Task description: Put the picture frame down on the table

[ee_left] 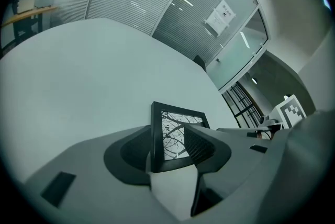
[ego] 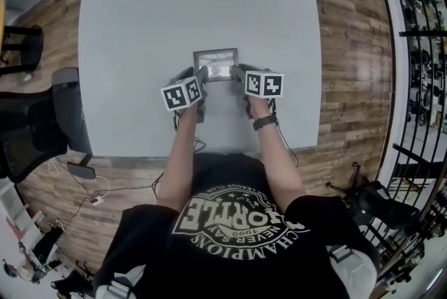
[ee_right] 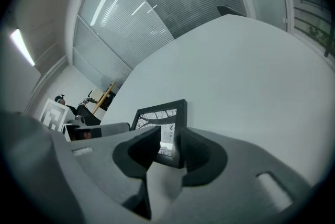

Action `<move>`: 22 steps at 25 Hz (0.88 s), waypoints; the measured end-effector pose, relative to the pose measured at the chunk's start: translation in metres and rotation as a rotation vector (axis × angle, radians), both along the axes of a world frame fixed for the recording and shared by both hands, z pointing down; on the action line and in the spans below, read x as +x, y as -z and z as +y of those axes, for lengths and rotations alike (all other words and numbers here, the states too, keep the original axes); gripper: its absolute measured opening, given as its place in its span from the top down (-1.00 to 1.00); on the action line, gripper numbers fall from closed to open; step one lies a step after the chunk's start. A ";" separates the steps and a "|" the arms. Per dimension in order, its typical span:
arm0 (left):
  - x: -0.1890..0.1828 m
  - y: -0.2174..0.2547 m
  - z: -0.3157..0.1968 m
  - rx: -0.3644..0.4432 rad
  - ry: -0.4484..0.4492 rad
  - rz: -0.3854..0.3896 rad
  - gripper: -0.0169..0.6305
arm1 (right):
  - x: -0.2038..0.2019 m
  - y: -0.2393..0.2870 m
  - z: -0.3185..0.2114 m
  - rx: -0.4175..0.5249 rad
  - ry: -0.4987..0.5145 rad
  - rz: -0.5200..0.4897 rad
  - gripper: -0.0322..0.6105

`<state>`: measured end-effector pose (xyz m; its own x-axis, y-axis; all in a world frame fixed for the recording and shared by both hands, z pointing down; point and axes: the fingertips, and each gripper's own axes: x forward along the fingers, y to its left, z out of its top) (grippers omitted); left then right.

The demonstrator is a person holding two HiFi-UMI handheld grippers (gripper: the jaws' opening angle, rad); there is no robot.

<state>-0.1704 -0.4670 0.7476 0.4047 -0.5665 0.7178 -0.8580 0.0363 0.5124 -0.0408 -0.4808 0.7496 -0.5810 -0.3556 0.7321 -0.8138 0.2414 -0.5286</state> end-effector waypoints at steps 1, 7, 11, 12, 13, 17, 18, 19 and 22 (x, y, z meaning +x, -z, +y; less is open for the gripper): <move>-0.001 0.004 0.001 0.010 0.005 -0.003 0.39 | 0.000 0.005 -0.001 0.020 0.005 -0.001 0.54; -0.004 0.041 0.013 0.099 0.009 -0.056 0.39 | 0.000 0.053 -0.002 0.199 0.015 -0.030 0.54; -0.001 0.074 0.025 0.202 -0.018 -0.111 0.39 | -0.002 0.098 0.006 0.332 0.008 -0.091 0.54; -0.001 0.085 0.027 0.238 -0.014 -0.119 0.39 | -0.001 0.109 0.009 0.376 0.015 -0.081 0.54; 0.000 0.098 0.030 0.277 -0.008 -0.124 0.39 | 0.002 0.120 0.012 0.425 0.025 -0.061 0.54; 0.010 0.152 0.050 0.429 -0.004 -0.164 0.39 | 0.016 0.168 0.034 0.606 0.050 0.011 0.55; 0.012 0.164 0.056 0.460 -0.005 -0.181 0.39 | 0.019 0.180 0.040 0.642 0.051 0.021 0.55; 0.014 0.175 0.063 0.488 -0.005 -0.197 0.41 | 0.021 0.190 0.047 0.674 0.051 0.031 0.56; 0.018 0.207 0.082 0.564 0.008 -0.233 0.52 | 0.027 0.220 0.066 0.753 0.054 0.048 0.57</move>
